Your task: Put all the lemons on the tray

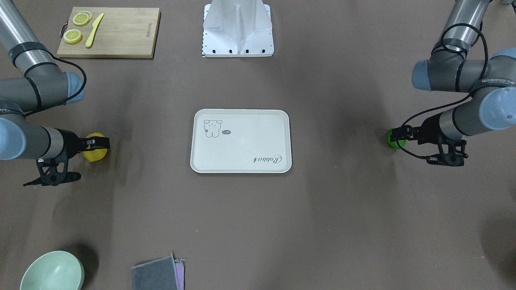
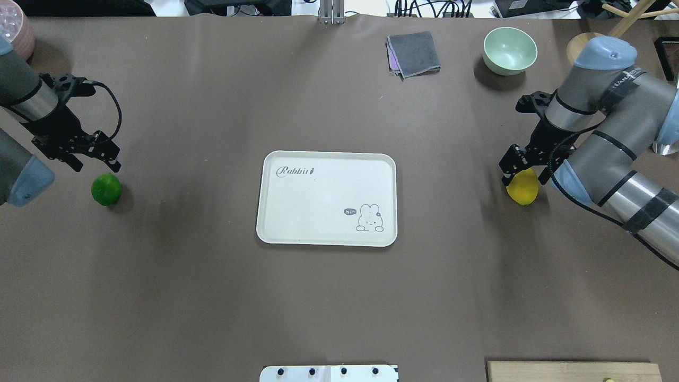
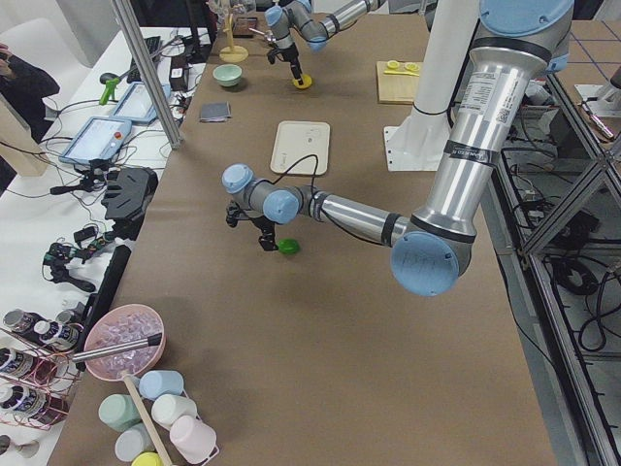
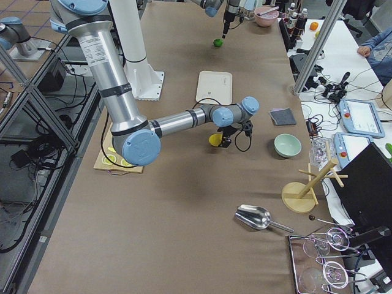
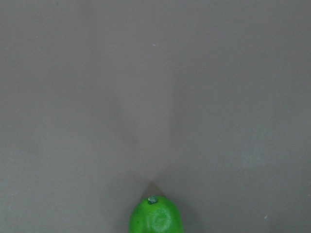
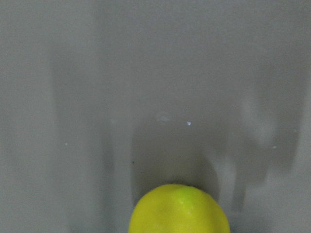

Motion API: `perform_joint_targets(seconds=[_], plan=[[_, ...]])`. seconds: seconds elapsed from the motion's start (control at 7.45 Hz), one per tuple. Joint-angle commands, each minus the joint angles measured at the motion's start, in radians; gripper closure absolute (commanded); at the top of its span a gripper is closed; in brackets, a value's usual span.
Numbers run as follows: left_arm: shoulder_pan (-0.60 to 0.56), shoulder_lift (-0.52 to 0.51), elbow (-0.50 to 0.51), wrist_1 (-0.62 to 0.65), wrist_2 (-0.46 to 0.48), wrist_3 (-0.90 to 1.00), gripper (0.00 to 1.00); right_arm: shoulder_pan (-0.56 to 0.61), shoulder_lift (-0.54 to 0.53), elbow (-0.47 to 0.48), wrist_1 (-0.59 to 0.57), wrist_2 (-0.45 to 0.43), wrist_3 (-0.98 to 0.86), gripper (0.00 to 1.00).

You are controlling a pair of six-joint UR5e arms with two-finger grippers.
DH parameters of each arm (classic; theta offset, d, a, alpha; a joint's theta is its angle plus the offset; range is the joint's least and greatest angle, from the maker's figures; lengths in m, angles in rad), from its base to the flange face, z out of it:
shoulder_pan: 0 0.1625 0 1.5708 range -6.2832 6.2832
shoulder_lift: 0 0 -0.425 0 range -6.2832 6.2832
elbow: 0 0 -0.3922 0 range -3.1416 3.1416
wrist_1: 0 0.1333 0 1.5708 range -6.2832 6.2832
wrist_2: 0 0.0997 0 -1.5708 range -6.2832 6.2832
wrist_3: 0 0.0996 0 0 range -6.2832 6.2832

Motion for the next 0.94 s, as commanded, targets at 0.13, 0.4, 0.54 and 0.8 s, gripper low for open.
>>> perform_joint_targets(seconds=[0.13, 0.4, 0.54, 0.8], plan=[[0.033, -0.003, 0.053, -0.001, -0.001, 0.004, 0.02, -0.008, -0.003, -0.006, -0.003, 0.003, -0.007, 0.63], [0.042, -0.01, 0.075, -0.001, -0.001, 0.004, 0.02, 0.003, 0.002, -0.003, -0.003, 0.009, -0.007, 0.77], [0.042, -0.01, 0.075, 0.0, -0.004, 0.003, 0.02, 0.003, 0.019, 0.006, -0.006, 0.017, 0.0, 0.77], [0.042, -0.01, 0.08, 0.005, -0.01, 0.001, 0.13, 0.003, 0.098, 0.008, -0.011, 0.02, 0.019, 0.77]])
